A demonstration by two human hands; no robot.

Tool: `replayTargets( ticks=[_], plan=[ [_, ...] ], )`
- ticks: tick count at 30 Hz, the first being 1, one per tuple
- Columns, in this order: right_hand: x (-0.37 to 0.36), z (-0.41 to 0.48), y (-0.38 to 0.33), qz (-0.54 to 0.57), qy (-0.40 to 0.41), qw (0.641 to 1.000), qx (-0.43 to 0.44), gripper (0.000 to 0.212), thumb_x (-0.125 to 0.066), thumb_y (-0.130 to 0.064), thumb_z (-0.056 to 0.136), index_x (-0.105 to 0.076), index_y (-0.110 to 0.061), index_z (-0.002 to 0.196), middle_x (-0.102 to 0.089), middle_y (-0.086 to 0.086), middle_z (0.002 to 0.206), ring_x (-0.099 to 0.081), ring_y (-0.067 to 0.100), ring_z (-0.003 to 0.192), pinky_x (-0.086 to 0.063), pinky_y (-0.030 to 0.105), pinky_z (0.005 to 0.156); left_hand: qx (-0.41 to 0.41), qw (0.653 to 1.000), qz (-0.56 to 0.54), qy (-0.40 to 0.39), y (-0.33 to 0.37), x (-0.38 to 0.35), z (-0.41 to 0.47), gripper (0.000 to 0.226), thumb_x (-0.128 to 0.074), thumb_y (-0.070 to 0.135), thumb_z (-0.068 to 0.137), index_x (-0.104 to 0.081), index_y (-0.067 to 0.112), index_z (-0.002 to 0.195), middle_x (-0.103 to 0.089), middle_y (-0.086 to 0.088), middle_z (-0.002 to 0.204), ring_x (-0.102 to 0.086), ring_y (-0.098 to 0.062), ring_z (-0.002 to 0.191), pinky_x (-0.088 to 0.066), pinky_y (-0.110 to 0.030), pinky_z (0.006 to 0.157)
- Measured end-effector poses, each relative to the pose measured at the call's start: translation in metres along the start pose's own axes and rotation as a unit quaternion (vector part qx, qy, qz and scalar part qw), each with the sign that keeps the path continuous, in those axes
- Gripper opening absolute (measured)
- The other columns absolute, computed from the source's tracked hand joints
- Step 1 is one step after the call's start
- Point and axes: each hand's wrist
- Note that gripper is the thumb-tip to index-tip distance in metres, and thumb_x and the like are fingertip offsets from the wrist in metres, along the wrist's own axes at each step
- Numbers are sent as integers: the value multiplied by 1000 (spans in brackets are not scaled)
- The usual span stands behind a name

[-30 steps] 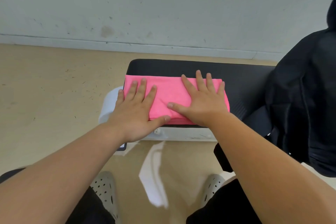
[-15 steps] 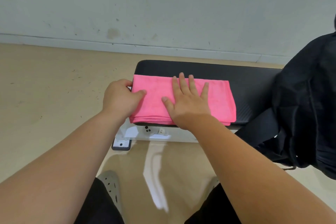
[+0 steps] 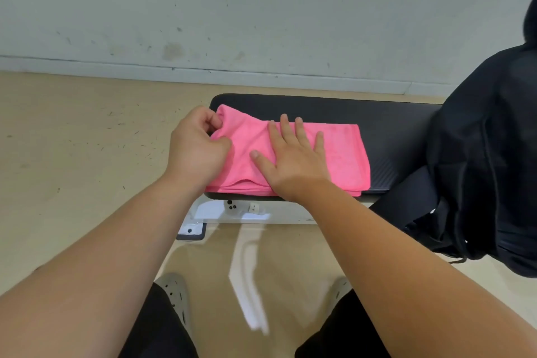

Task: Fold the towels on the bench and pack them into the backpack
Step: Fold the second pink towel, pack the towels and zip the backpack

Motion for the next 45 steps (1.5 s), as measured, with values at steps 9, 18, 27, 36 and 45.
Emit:
replayTargets(
  ticks=[9, 18, 27, 36, 45],
  plan=[
    [44, -21, 52, 596, 133, 788, -82, 37, -45, -48, 101, -64, -31, 128, -58, -15, 138, -51, -2, 126, -38, 25, 112, 18, 977, -204, -52, 75, -26, -8, 31, -65, -1, 69, -51, 25, 77, -56, -5, 73, -51, -18, 68, -39, -32, 61],
    [59, -37, 123, 586, 148, 778, -170, 31, -58, -43, 98, -62, -21, 120, -73, 4, 100, -74, 21, 84, -62, 43, 77, 11, 987, -28, -157, 115, -138, -39, 27, -71, 28, 77, -47, 15, 77, -69, -12, 91, -64, -16, 59, -55, -28, 50],
    [55, -34, 130, 456, 144, 862, -170, 31, -61, -23, 89, -50, -34, 115, -64, -6, 93, -63, 10, 76, -43, 24, 56, -181, 956, 194, -125, 93, -129, -51, 15, -56, 19, 91, -62, 19, 105, -66, 4, 101, -55, -23, 97, -46, -35, 73],
    [61, -19, 101, 613, 134, 775, -82, 42, -58, -7, 92, -52, -35, 122, -72, 3, 105, -72, 21, 93, -60, 51, 81, -148, 923, 331, -132, 54, -90, -55, 87, -19, 72, 91, -17, 17, 158, -9, -3, 167, -6, -23, 154, -7, -55, 121],
    [53, -18, 115, 401, 137, 898, -115, 34, -67, -26, 90, -60, -27, 123, -66, -12, 98, -64, 5, 88, -57, 36, 84, -181, 916, 322, -159, 58, -82, -53, 70, -21, 55, 100, -12, 18, 159, -5, -2, 167, -4, -20, 154, -6, -53, 123]
  ],
)
Point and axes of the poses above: each hand's wrist, its own z-axis towards the middle knuckle, its own x-axis out of the back of the hand, y = z × x
